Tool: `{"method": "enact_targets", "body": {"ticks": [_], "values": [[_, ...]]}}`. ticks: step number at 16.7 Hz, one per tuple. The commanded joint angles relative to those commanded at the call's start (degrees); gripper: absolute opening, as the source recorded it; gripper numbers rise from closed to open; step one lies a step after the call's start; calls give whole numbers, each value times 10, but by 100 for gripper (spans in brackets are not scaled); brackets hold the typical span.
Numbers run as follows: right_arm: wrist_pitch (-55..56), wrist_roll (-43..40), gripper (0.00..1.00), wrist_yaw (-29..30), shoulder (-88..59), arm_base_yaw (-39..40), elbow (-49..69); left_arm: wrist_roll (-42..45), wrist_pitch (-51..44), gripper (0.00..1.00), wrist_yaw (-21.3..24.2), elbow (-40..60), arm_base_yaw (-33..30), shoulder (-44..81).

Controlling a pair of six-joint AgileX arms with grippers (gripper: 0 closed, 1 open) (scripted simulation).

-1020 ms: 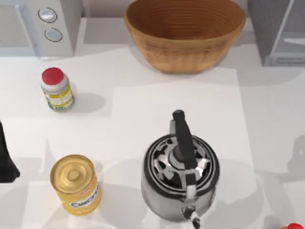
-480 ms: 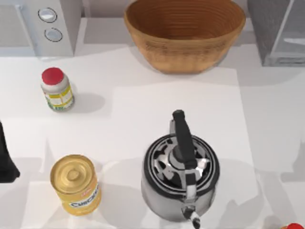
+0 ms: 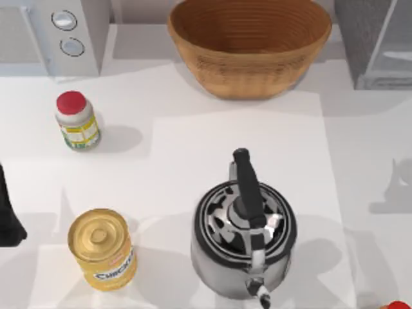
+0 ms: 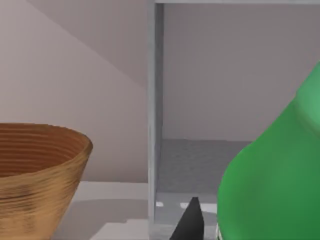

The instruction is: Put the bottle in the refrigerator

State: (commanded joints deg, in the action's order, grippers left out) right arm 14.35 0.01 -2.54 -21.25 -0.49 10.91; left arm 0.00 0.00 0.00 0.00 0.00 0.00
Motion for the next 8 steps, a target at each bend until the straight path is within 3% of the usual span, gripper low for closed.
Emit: {"method": "enact_targets", "body": {"ticks": [8], "values": [[248, -3, 1, -42, -523, -54, 206, 0, 0, 100, 0, 0, 0, 0]]}}
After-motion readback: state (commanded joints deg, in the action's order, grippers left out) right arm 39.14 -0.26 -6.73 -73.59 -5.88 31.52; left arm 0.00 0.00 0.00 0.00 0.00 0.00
